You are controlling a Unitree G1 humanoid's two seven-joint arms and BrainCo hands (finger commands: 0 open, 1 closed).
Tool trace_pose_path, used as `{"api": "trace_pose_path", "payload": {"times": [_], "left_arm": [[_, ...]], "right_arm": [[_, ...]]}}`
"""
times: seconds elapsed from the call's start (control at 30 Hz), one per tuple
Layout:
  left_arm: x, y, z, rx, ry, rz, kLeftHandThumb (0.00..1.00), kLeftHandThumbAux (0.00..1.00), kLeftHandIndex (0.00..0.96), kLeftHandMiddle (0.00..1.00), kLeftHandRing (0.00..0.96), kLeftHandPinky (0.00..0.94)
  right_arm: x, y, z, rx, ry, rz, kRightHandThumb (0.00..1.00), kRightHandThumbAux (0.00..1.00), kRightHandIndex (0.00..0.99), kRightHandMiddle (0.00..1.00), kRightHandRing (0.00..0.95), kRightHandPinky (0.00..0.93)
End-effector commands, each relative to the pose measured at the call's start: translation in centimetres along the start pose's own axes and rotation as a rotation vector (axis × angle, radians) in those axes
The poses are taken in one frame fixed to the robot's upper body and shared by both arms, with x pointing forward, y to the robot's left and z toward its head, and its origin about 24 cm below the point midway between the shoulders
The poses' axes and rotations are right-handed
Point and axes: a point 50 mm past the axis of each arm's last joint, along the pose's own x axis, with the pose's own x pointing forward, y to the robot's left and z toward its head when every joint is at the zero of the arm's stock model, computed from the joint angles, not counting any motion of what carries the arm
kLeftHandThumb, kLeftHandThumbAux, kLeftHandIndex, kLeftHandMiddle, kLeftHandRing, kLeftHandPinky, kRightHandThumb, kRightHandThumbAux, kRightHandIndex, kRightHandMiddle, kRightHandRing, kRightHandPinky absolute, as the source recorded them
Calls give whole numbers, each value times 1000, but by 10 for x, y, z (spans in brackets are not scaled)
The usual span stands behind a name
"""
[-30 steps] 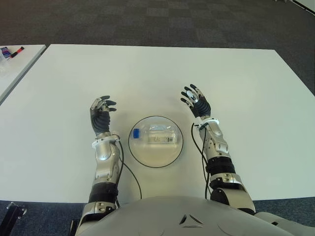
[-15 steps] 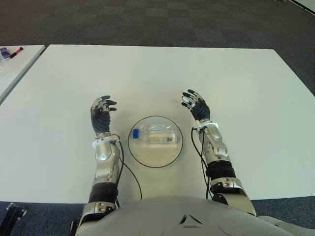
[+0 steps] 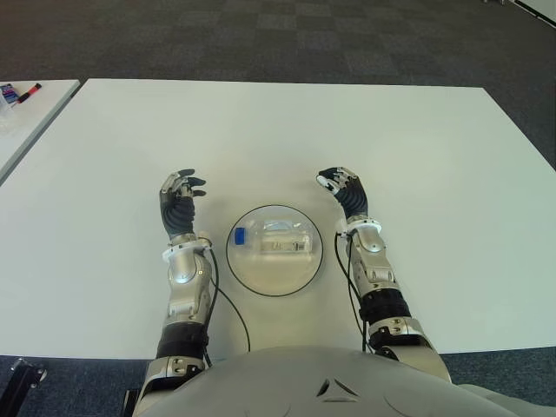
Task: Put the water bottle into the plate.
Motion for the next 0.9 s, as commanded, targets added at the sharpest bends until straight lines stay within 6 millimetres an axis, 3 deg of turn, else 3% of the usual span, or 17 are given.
{"api": "trace_pose_path", "payload": {"times": [0.03, 0.23, 0.9], "left_arm": [[-5, -2, -5, -5, 26, 7, 946, 652, 394, 543, 475, 511], [-6, -1, -4, 0, 20, 10, 946, 652, 392, 543, 478, 512], [-3, 4, -6, 41, 11, 17, 946, 653, 390, 536, 475, 492]], "right_arm": [[-5, -2, -10, -52, 13, -23, 753, 709, 424, 442, 464, 462], [-6, -3, -14, -106, 2, -53, 826, 688, 424, 462, 509, 480], [0, -10, -17, -178, 15, -99, 826, 694, 380, 499, 616, 598]]}}
